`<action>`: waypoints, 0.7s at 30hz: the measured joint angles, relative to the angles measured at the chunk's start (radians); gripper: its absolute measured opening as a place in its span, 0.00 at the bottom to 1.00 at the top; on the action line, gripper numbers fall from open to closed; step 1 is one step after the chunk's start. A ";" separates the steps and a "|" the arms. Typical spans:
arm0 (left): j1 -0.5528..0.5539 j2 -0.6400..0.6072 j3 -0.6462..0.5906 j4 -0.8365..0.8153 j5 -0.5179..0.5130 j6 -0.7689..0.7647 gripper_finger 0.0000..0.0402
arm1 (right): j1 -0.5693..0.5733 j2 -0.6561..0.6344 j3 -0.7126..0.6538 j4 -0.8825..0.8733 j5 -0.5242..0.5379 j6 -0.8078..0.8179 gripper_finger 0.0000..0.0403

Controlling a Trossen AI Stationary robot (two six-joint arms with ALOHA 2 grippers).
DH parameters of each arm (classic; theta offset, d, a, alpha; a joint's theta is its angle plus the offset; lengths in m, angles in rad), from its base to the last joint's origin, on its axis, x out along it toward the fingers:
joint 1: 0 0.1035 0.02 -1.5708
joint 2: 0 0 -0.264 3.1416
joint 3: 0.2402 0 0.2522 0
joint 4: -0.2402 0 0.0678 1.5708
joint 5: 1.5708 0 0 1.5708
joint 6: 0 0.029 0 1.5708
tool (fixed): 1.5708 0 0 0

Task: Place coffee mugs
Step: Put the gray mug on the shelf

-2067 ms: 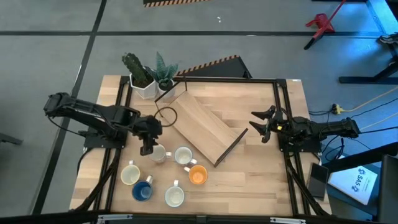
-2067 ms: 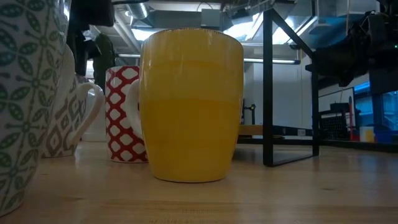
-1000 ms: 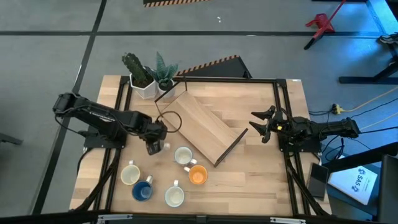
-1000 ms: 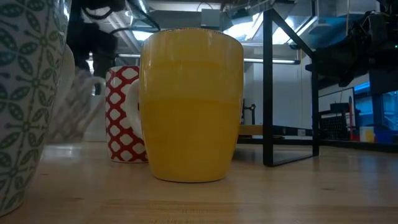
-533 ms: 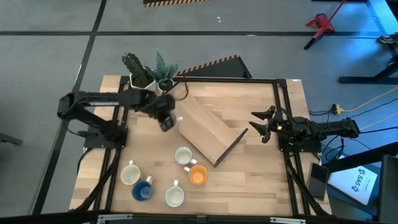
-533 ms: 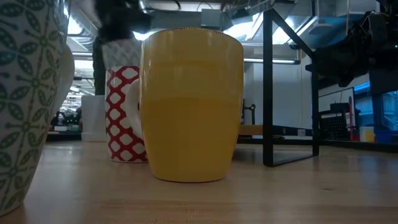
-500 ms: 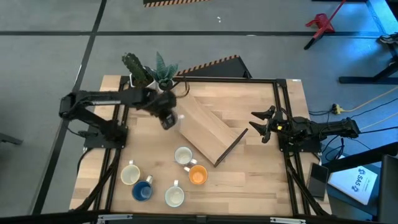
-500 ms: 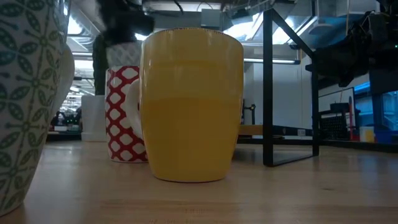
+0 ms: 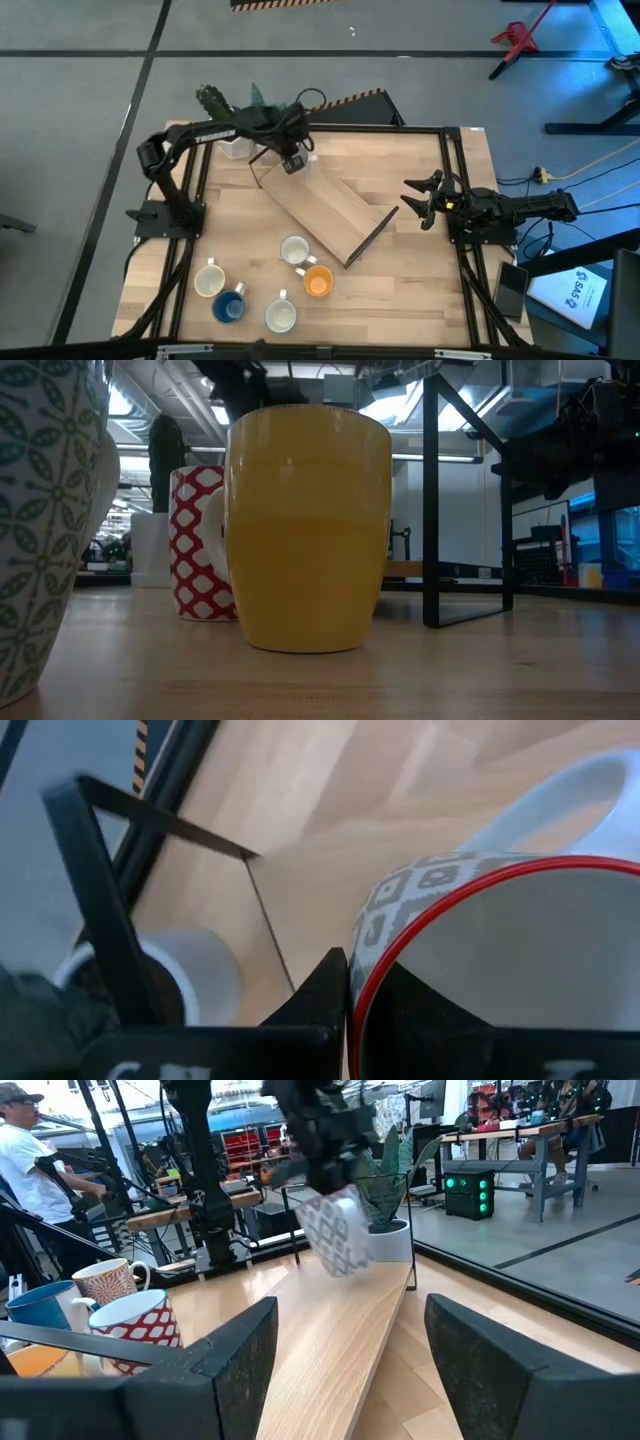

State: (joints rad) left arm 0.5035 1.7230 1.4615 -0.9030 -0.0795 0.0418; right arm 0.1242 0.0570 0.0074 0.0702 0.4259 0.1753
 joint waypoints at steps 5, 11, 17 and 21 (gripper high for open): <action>0.053 0.059 0.022 0.006 0.029 0.028 0.04 | 0.000 0.000 0.000 0.000 0.000 0.000 0.60; 0.074 0.071 0.022 0.024 -0.002 0.037 0.04 | 0.000 0.000 0.000 0.000 0.000 0.000 0.60; 0.069 0.067 0.019 0.029 0.004 0.004 0.04 | 0.000 0.000 0.000 0.000 0.000 -0.001 0.60; 0.059 0.077 0.013 0.042 0.034 -0.017 0.04 | 0.000 0.000 0.000 0.000 0.000 -0.001 0.60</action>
State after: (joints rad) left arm 0.5629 1.8001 1.4742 -0.8613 -0.0456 0.0249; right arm 0.1242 0.0566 0.0074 0.0701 0.4259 0.1741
